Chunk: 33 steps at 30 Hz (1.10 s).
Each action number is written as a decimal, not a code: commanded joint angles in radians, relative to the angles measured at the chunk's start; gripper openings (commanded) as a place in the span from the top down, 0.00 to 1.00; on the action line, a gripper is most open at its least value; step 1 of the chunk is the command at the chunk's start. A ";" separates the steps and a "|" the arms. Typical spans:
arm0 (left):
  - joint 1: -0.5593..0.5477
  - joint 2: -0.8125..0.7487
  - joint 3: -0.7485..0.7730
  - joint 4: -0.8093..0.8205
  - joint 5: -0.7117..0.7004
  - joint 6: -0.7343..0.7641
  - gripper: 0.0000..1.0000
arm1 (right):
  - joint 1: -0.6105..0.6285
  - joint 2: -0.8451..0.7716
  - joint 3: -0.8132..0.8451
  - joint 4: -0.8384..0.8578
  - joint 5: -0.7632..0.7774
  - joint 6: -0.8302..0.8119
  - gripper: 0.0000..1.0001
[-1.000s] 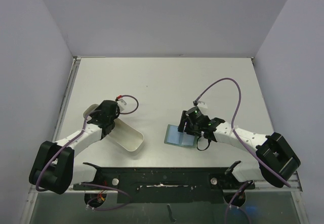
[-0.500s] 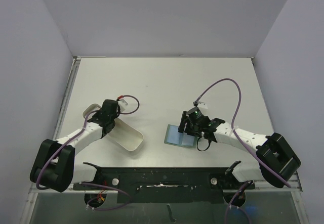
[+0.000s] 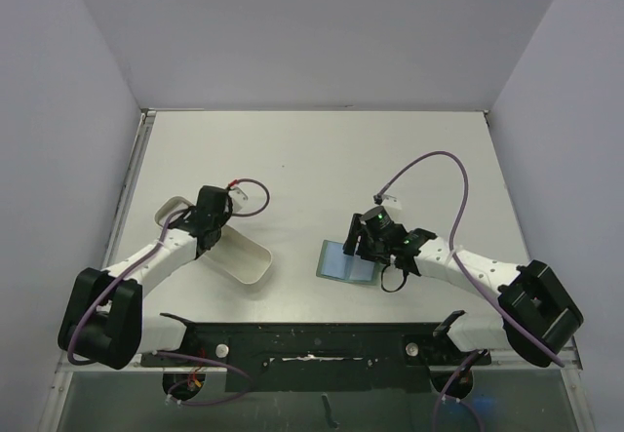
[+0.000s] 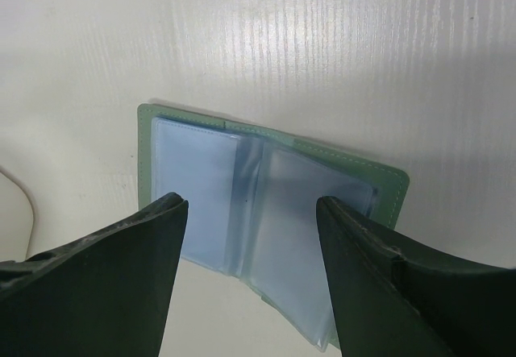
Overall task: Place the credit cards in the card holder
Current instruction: Pick up the credit card from the storage box.
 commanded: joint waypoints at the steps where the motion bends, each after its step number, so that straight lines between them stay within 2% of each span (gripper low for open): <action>1: 0.006 -0.007 0.106 -0.077 0.024 -0.058 1.00 | -0.006 -0.040 -0.008 0.011 0.013 0.003 0.34; 10: 0.002 -0.093 0.206 -0.261 0.160 -0.165 1.00 | -0.006 -0.051 -0.015 -0.007 0.016 0.002 0.34; 15: -0.007 -0.141 0.253 -0.324 0.169 -0.231 1.00 | -0.006 -0.071 -0.013 -0.027 0.028 0.005 0.34; 18: -0.012 -0.168 0.303 -0.352 0.158 -0.332 1.00 | -0.004 -0.088 -0.015 -0.037 0.022 -0.009 0.34; 22: -0.013 -0.155 0.419 -0.416 0.168 -0.541 1.00 | -0.005 -0.116 -0.021 -0.046 0.002 -0.026 0.36; 27: -0.012 -0.128 0.508 -0.470 0.391 -0.703 1.00 | -0.009 -0.171 -0.029 -0.081 0.012 -0.034 0.40; 33: -0.014 -0.161 0.457 -0.336 0.671 -0.859 1.00 | -0.010 -0.188 -0.048 -0.113 0.026 -0.027 0.53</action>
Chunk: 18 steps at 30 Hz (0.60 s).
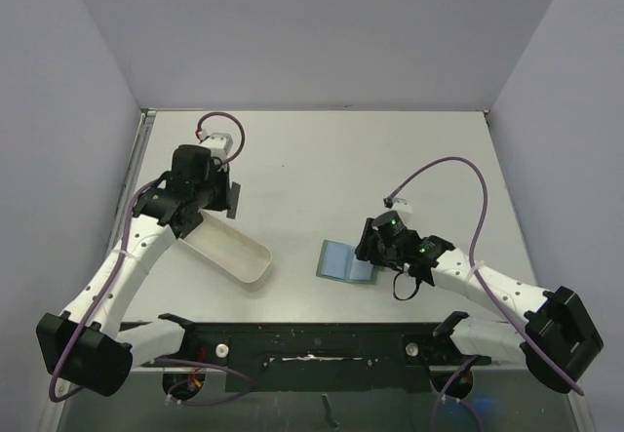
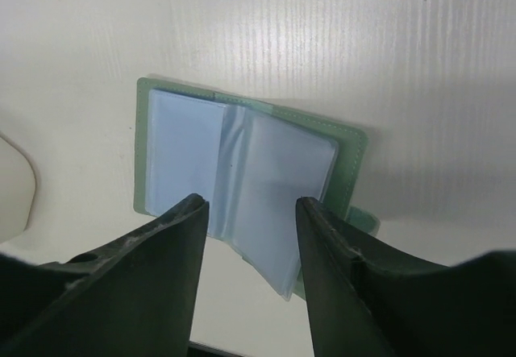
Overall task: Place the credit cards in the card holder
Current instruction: Pick up the credit card from the storage box, then insert the credit card into the card holder.
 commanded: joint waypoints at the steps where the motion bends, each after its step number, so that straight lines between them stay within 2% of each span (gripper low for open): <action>1: -0.005 -0.031 -0.036 0.140 0.298 -0.189 1.00 | -0.009 -0.016 -0.014 -0.026 0.029 0.000 0.55; 6: -0.041 -0.023 -0.136 0.340 0.469 -0.357 1.00 | -0.010 0.008 -0.015 -0.064 0.056 0.010 0.67; 9: -0.100 0.021 -0.186 0.458 0.549 -0.467 1.00 | -0.010 0.015 -0.018 -0.083 0.079 0.011 0.72; 18: -0.309 0.219 -0.240 0.685 0.538 -0.637 1.00 | -0.030 0.045 -0.050 -0.056 0.077 -0.001 0.78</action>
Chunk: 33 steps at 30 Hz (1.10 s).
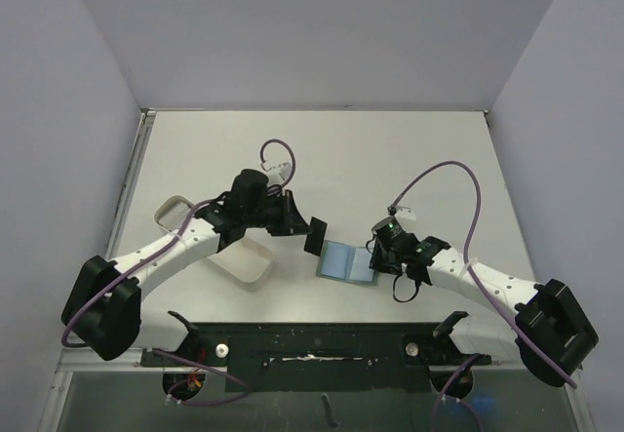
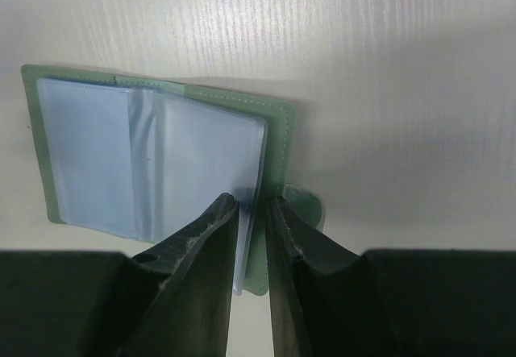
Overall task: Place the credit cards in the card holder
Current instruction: Insert the credit card into the card holder.
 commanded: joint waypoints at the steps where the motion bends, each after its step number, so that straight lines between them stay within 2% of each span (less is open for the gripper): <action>1: -0.065 0.071 -0.015 0.222 0.041 -0.125 1.00 | -0.013 0.009 -0.019 0.023 0.031 -0.005 0.78; 9: -0.108 0.235 0.021 0.238 0.058 -0.126 1.00 | -0.017 0.021 -0.058 0.059 0.020 0.010 0.79; 17: -0.151 0.327 0.046 0.293 0.092 -0.142 1.00 | -0.017 0.022 -0.075 0.073 0.015 0.011 0.80; 33: -0.182 0.435 0.079 0.315 0.093 -0.117 1.00 | -0.015 0.019 -0.090 0.091 0.010 0.021 0.81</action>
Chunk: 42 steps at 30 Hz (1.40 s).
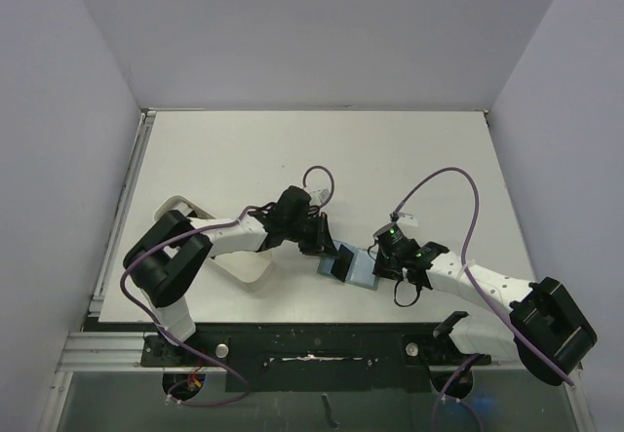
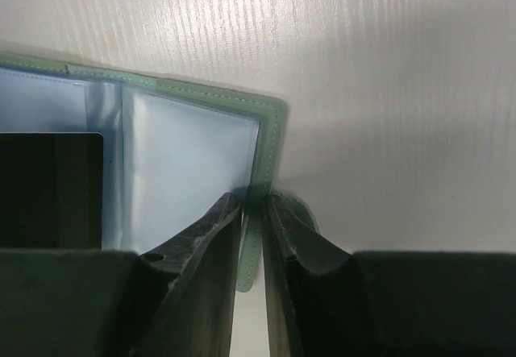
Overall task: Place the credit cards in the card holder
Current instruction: Insert the credit card into the card holder.
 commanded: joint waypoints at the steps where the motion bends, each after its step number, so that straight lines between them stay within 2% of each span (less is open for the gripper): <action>1: -0.001 0.029 0.037 0.078 0.025 0.013 1.00 | -0.004 0.000 -0.020 0.045 0.010 0.017 0.81; 11: -0.003 0.052 0.043 0.118 0.067 0.009 1.00 | -0.004 -0.005 -0.031 0.050 0.008 0.022 0.81; 20: -0.006 0.033 0.050 0.108 0.049 0.015 1.00 | -0.003 -0.004 -0.033 0.050 0.011 0.023 0.81; 42: -0.013 0.135 0.091 0.078 0.013 0.040 1.00 | -0.002 -0.003 -0.037 0.056 0.010 0.028 0.81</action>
